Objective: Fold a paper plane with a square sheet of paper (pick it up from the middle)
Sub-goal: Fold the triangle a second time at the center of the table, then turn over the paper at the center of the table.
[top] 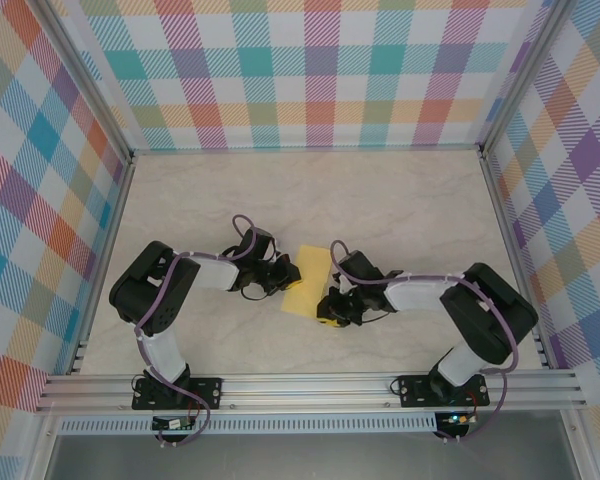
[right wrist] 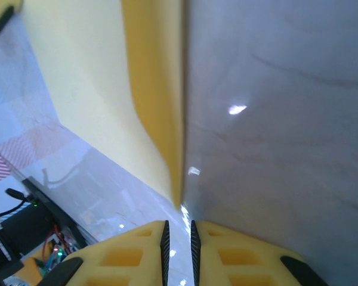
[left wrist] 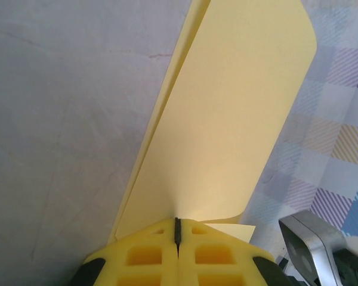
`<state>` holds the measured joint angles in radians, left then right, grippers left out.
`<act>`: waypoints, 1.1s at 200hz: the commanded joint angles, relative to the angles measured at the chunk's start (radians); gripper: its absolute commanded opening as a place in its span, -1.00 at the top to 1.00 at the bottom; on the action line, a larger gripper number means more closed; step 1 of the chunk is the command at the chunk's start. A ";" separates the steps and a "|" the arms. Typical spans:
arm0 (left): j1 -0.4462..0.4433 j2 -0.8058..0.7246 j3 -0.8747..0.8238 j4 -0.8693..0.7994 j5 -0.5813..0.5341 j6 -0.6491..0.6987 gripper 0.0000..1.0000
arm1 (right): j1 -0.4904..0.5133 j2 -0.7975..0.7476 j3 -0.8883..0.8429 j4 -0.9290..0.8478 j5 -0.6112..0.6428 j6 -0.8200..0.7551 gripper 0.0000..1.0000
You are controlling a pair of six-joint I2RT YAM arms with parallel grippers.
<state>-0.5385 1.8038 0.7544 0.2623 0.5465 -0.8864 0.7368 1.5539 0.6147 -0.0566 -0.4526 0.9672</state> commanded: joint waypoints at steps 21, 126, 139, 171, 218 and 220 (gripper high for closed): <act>-0.031 -0.036 -0.079 -0.039 -0.114 -0.107 1.00 | -0.064 -0.132 0.001 -0.143 0.125 -0.021 0.43; -0.060 -0.199 -0.047 -0.162 -0.208 -0.061 0.76 | -0.116 0.065 0.169 0.018 0.066 0.034 0.16; -0.060 -0.198 -0.042 -0.167 -0.197 -0.050 0.76 | -0.116 0.088 0.178 0.024 0.059 0.034 0.14; -0.061 -0.180 -0.032 -0.153 -0.166 -0.038 0.78 | -0.116 0.122 0.172 0.053 0.045 0.040 0.13; -0.060 -0.125 0.001 -0.153 -0.140 -0.023 0.86 | -0.116 0.157 0.164 0.092 0.018 0.043 0.13; -0.060 -0.124 0.002 -0.153 -0.140 -0.023 0.86 | -0.116 0.159 0.164 0.094 0.017 0.044 0.14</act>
<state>-0.5945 1.6455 0.7238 0.1291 0.3813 -0.9348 0.6216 1.6913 0.7753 -0.0078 -0.3985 0.9955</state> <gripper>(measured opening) 0.078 0.434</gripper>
